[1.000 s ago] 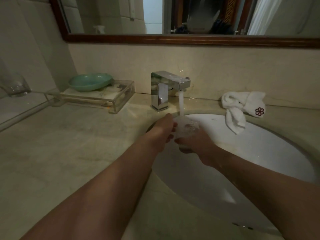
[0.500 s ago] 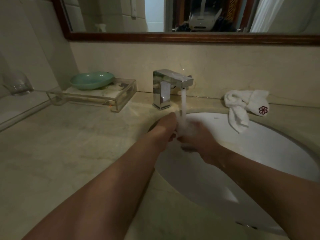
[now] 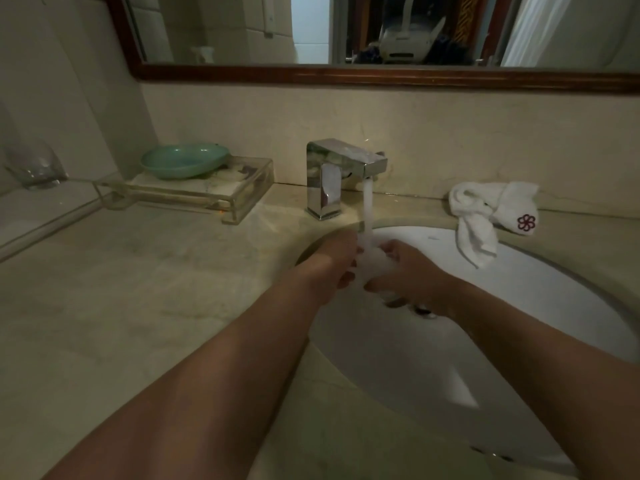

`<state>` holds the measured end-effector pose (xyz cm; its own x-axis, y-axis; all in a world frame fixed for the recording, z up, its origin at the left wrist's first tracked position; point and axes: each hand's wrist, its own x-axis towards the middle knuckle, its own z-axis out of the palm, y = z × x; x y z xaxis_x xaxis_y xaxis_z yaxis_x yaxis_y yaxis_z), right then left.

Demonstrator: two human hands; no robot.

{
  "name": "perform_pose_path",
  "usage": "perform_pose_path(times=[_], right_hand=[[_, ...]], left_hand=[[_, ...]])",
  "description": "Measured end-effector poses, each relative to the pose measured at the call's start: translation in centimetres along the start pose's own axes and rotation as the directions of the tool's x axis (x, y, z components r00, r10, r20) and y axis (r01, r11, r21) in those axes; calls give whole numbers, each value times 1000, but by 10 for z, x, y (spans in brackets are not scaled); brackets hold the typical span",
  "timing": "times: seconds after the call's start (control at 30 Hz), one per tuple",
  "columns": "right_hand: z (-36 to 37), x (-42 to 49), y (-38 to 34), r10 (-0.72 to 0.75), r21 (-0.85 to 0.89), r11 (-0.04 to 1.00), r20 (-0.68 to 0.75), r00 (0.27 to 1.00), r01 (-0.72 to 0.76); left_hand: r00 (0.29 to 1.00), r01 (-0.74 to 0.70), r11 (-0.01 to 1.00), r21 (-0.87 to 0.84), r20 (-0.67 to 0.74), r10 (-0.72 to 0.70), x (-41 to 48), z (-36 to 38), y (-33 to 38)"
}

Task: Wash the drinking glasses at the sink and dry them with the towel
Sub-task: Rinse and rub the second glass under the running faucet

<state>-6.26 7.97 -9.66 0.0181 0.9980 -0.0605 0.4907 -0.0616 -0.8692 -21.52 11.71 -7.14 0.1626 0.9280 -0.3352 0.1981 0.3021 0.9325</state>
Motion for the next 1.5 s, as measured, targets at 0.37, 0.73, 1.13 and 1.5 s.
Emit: perform_pose_path(times=[0.37, 0.73, 1.13, 1.5], right_hand=[[-59, -2, -5, -148, 517, 848, 18, 989, 118], [-9, -18, -21, -229, 355, 914, 53, 972, 196], [-28, 37, -74, -32, 295, 954, -108, 994, 63], [-31, 46, -106, 39, 718, 687, -190, 981, 111]], left_hand=[[1000, 4, 999, 36, 12, -4, 1, 0, -4], [892, 154, 971, -183, 448, -57, -14, -2, 8], [956, 181, 945, -273, 273, -104, -3, -2, 5], [965, 211, 944, -252, 208, -160, -11, -2, 8]])
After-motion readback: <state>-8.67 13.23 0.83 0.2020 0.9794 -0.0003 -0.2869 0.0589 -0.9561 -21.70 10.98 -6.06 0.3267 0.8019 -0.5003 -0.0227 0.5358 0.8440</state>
